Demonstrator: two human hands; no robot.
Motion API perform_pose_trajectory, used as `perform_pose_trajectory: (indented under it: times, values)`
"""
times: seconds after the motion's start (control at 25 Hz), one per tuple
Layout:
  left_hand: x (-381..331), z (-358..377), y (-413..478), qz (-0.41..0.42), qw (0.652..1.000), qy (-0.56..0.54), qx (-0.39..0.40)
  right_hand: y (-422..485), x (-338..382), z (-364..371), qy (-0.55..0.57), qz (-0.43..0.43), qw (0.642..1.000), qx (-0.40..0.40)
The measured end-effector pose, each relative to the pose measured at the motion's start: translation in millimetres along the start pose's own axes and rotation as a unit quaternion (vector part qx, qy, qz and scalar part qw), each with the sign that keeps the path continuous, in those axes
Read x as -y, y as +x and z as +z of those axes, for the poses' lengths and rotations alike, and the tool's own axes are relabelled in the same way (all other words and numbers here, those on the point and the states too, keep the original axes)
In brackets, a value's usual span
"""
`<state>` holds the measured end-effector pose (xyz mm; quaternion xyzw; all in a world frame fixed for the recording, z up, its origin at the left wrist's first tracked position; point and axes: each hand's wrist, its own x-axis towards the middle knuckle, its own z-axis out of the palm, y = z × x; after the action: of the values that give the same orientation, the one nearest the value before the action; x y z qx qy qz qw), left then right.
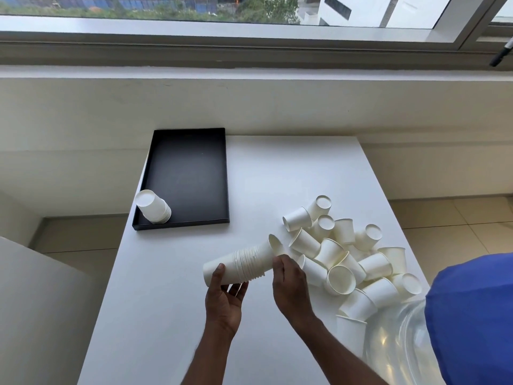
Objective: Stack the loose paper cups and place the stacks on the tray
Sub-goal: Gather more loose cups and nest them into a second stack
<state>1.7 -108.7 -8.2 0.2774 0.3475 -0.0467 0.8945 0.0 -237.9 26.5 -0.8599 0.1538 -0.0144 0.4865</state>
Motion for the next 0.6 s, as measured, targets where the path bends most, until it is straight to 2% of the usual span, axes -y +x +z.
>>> perform_pose_trajectory:
  times: [0.12, 0.28, 0.36, 0.4, 0.44, 0.48, 0.52, 0.56, 0.6]
  values:
    - [1, -2, 0, -0.004, 1.0, -0.004, 0.009, -7, 0, 6, 0.119, 0.083, 0.987, 0.071]
    - [6, -2, -1, -0.001, 1.0, -0.008, 0.017, -16, 6, 6, 0.152, 0.134, 0.955, 0.216]
    - [4, -3, 0, 0.004, 1.0, -0.004, 0.021, -10, 0, 3, 0.163, 0.139, 0.951, 0.224]
    - [1, -3, 0, 0.005, 1.0, -0.005, 0.022, -5, -6, 0, 0.137, 0.116, 0.967, 0.178]
    - [-1, -4, 1, 0.007, 1.0, -0.009, 0.022, 2, -15, -5, 0.05, 0.068, 0.989, 0.12]
    - [-3, -6, 2, 0.01, 1.0, -0.013, 0.02, 9, -30, -9, -0.1, 0.009, 0.991, 0.085]
    - [-5, -7, 3, 0.013, 1.0, -0.016, 0.016, 15, -45, -13, -0.275, -0.031, 0.957, 0.087]
    - [-7, -9, 4, 0.014, 1.0, -0.018, 0.01, 20, -56, -16, -0.399, -0.046, 0.909, 0.107]
    - [-9, -10, 4, 0.014, 1.0, -0.021, 0.005, 24, -63, -20, -0.467, -0.053, 0.874, 0.121]
